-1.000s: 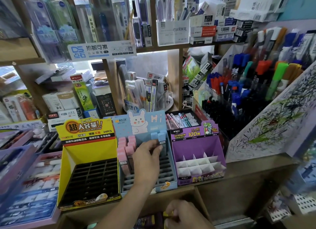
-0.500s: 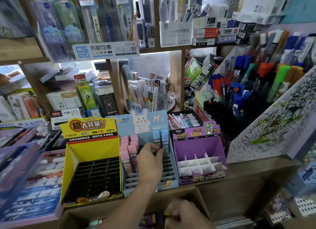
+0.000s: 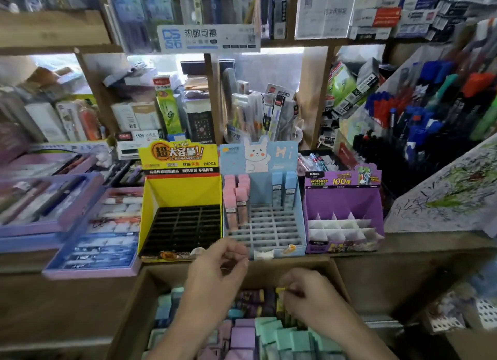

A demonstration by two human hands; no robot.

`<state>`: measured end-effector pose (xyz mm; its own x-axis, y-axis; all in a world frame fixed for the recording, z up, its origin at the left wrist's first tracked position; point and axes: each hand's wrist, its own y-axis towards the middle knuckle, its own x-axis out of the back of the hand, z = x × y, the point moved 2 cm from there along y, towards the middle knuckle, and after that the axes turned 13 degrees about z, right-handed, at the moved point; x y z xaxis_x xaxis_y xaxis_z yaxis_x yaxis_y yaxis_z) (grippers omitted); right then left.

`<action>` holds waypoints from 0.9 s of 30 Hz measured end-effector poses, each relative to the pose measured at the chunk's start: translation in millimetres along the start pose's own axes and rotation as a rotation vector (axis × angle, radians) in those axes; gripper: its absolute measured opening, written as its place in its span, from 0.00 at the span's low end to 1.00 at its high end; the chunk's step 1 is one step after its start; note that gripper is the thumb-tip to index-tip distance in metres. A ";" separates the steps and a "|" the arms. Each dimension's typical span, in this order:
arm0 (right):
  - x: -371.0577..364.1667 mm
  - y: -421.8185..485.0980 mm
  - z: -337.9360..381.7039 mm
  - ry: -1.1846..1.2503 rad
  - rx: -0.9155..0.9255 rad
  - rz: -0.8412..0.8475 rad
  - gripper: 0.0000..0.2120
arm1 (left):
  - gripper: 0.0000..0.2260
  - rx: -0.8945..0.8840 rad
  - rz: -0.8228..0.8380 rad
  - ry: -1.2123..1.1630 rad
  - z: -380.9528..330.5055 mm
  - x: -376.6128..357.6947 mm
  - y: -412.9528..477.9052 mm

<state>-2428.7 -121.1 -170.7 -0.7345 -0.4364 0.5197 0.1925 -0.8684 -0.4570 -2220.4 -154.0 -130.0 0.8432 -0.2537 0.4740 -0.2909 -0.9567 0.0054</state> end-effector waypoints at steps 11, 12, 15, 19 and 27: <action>-42.2 -11.4 22.1 -0.194 0.069 0.182 0.09 | 0.11 0.386 0.336 0.282 58.3 29.4 -90.8; -49.7 -13.1 24.9 -0.234 0.057 0.204 0.11 | 0.13 0.403 0.334 0.310 61.0 29.8 -94.4; -73.5 -20.4 34.1 -0.383 0.010 0.251 0.16 | 0.14 0.412 0.335 0.404 67.0 29.9 -103.1; -99.3 -33.6 41.2 -0.566 -0.039 0.256 0.20 | 0.22 0.438 0.368 0.451 72.0 24.2 -108.9; -114.2 -34.6 39.9 -0.602 -0.042 0.266 0.34 | 0.15 0.367 0.390 0.577 72.7 16.5 -107.9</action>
<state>-2325.5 -50.6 -185.4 -0.1705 -0.7011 0.6923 0.2830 -0.7079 -0.6471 -2142.3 -65.3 -186.8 0.3135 -0.5629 0.7648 -0.2649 -0.8252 -0.4988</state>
